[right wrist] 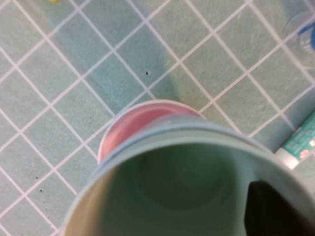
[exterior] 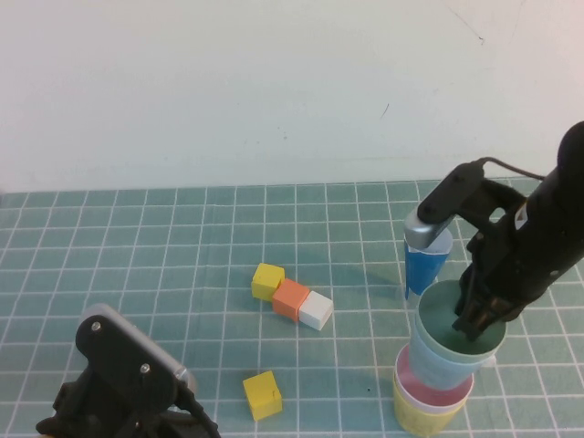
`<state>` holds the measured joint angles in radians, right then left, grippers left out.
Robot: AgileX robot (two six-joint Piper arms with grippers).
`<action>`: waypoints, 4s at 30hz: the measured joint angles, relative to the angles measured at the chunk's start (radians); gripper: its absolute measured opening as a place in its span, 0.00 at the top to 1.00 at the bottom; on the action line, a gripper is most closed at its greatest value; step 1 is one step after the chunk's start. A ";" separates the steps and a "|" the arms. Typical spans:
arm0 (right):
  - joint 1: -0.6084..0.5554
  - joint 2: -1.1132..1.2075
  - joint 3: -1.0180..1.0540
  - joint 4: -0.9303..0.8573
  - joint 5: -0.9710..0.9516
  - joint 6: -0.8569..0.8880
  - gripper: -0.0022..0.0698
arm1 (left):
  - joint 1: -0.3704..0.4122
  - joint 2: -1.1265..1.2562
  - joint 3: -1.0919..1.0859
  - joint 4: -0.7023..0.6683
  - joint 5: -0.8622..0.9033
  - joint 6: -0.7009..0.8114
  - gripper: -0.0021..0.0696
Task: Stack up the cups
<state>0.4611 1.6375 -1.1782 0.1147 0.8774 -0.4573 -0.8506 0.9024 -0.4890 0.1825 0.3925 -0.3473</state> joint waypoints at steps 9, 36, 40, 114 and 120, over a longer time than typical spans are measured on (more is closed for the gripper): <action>0.000 0.041 0.000 0.015 -0.011 -0.006 0.64 | 0.000 0.000 0.000 -0.002 0.000 0.000 0.97; 0.000 -1.022 0.574 0.109 -0.334 -0.064 0.97 | 0.000 -0.443 0.000 0.418 0.223 -0.265 0.97; 0.000 -1.042 0.600 0.117 -0.346 -0.064 0.97 | 0.000 -0.470 0.000 0.481 0.323 -0.274 0.97; -0.381 -1.650 1.205 -0.173 -0.560 0.308 0.97 | 0.000 -0.478 0.000 0.464 0.407 -0.290 0.97; -0.379 -1.650 1.205 -0.175 -0.549 0.308 0.97 | 0.000 -0.478 0.000 0.464 0.407 -0.290 0.97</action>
<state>0.0817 -0.0122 0.0272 -0.0606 0.3282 -0.1492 -0.8506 0.4248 -0.4890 0.6461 0.7992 -0.6371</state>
